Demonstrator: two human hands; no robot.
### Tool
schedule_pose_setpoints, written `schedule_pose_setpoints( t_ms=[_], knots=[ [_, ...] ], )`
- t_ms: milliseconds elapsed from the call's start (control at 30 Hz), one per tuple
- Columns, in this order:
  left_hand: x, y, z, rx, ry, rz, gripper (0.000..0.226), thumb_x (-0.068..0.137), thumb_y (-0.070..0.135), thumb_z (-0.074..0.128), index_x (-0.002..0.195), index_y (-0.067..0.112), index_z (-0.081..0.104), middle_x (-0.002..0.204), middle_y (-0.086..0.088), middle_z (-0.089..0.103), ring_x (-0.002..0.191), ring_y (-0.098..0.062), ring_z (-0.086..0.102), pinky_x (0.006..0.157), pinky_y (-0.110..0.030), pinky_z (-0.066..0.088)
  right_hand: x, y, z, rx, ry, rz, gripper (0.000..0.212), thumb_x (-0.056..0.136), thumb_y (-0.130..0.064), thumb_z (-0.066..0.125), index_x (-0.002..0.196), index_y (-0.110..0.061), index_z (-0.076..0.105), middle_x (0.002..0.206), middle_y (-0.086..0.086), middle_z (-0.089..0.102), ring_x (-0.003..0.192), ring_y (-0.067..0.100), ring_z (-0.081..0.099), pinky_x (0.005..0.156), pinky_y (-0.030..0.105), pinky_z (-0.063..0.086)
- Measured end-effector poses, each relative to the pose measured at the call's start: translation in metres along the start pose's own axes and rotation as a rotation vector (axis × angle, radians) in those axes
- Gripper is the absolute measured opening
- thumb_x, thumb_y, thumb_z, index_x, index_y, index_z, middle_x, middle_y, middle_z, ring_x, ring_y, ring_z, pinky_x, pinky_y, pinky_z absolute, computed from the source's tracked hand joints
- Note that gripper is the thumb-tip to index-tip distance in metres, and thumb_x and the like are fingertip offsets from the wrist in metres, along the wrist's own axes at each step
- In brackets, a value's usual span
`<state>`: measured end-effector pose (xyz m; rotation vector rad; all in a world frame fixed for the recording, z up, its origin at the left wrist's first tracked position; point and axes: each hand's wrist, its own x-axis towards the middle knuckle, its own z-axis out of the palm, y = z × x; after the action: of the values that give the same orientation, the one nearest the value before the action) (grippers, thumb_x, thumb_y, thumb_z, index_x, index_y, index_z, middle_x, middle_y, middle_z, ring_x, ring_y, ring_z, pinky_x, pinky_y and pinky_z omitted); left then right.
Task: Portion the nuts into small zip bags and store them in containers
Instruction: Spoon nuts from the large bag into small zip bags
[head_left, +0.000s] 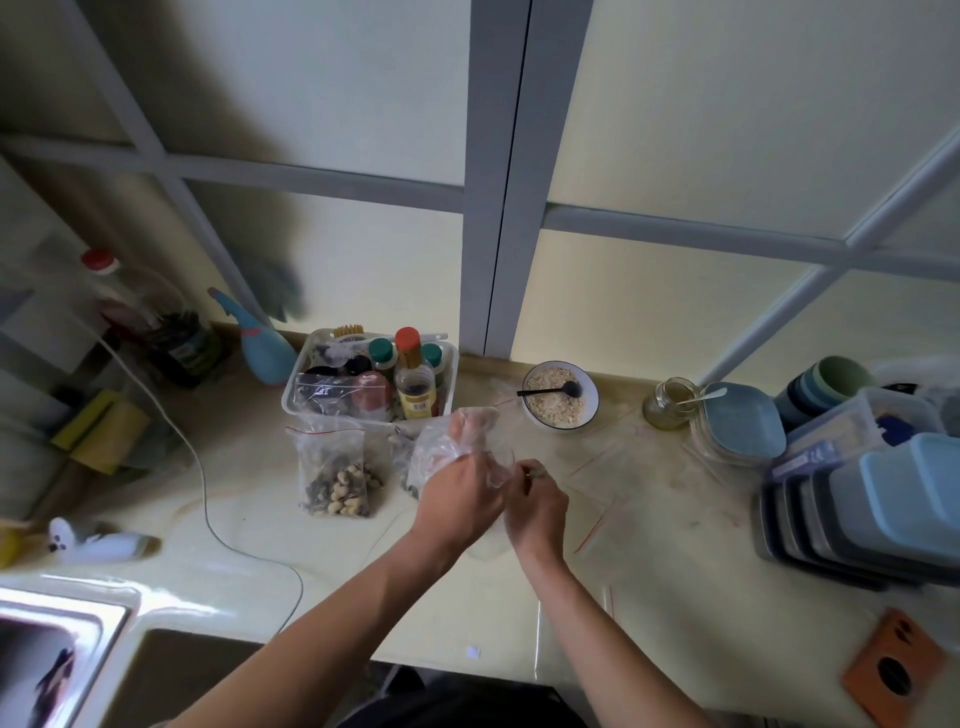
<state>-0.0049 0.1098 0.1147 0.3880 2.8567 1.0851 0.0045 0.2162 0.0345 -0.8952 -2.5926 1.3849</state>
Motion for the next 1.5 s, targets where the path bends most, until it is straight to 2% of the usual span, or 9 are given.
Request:
schedule_pose_setpoints(
  t_ms=[133,233,400,600,833,1000,1133,1333,1500],
  knots=[
    [-0.006,0.001,0.003,0.011,-0.04,-0.032,0.058,0.095,0.019,0.058,0.147,0.007,0.035,0.101,-0.008,0.072,0.088,-0.036,0.066,0.066,-0.034,0.042,0.001,0.006,-0.006,0.178,-0.062,0.185,0.031,0.102,-0.012,0.051,0.084,0.002,0.07,0.052,-0.013,0.056,0.044,-0.012,0.054,0.048,0.005,0.036],
    [-0.013,0.003,0.003,-0.032,-0.008,-0.042,0.055,0.093,0.021,0.061,0.144,0.01,0.04,0.098,-0.002,0.072,0.083,-0.033,0.068,0.065,-0.033,0.045,-0.002,0.007,-0.006,0.238,-0.06,0.239,0.033,0.101,-0.012,0.052,0.077,0.004,0.069,0.049,-0.01,0.058,0.04,-0.008,0.054,0.046,0.007,0.036],
    [-0.027,0.008,0.011,-0.088,0.107,0.035,0.06,0.09,0.03,0.062,0.141,0.024,0.032,0.076,-0.003,0.071,0.069,-0.032,0.069,0.061,-0.036,0.053,-0.001,0.007,-0.001,0.025,-0.058,0.044,0.027,0.096,-0.023,0.06,0.07,-0.019,0.063,0.071,-0.003,0.07,0.069,0.019,0.064,0.063,0.028,0.035],
    [-0.025,0.018,0.016,-0.066,0.204,0.112,0.035,0.088,0.022,0.071,0.11,0.027,0.044,0.086,-0.015,0.072,0.064,-0.037,0.069,0.056,-0.047,0.057,0.006,0.005,-0.007,-0.125,0.047,-0.104,0.036,0.095,-0.027,0.064,0.067,-0.023,0.043,0.057,-0.009,0.051,0.054,0.016,0.051,0.056,0.029,0.031],
    [-0.024,-0.026,0.011,-0.087,0.181,-0.11,0.062,0.087,0.019,0.07,0.14,0.007,0.042,0.085,-0.005,0.072,0.078,-0.029,0.07,0.065,-0.027,0.044,0.001,0.009,-0.003,0.007,0.017,0.024,0.029,0.102,-0.028,0.051,0.084,-0.015,0.069,0.08,0.01,0.075,0.084,0.034,0.07,0.072,0.038,0.05],
    [-0.025,-0.082,0.018,0.062,-0.125,-0.439,0.032,0.089,0.047,0.052,0.104,0.021,0.064,0.139,-0.01,0.055,0.136,-0.033,0.046,0.105,-0.041,0.045,0.013,0.044,0.009,0.132,-0.023,0.174,0.034,0.091,-0.051,0.045,0.079,-0.026,0.066,0.068,0.0,0.073,0.072,0.024,0.073,0.077,0.042,0.059],
    [-0.029,-0.085,0.018,-0.081,-0.474,-0.685,0.054,0.101,0.05,0.041,0.143,0.017,0.046,0.133,-0.008,0.056,0.132,-0.033,0.05,0.109,-0.042,0.038,0.004,0.031,-0.005,0.192,-0.073,0.227,0.028,0.096,-0.041,0.05,0.085,-0.024,0.07,0.06,-0.003,0.072,0.067,0.019,0.074,0.078,0.043,0.061],
    [-0.033,-0.087,0.03,-0.009,-0.497,-0.509,0.066,0.1,0.035,0.048,0.157,0.023,0.018,0.16,-0.01,0.03,0.146,-0.028,0.031,0.119,-0.04,0.026,-0.003,0.018,-0.023,0.197,-0.041,0.234,0.027,0.1,-0.029,0.049,0.087,-0.021,0.071,0.055,0.0,0.07,0.065,0.017,0.073,0.08,0.036,0.057],
    [-0.034,-0.097,0.043,-0.14,-0.464,-0.562,0.083,0.085,0.047,0.058,0.155,0.026,0.02,0.154,-0.01,0.04,0.141,-0.029,0.04,0.116,-0.042,0.035,0.0,0.007,-0.041,0.198,0.001,0.217,0.029,0.1,-0.027,0.048,0.084,-0.021,0.071,0.054,0.0,0.069,0.071,0.017,0.071,0.079,0.034,0.054]
  ],
)
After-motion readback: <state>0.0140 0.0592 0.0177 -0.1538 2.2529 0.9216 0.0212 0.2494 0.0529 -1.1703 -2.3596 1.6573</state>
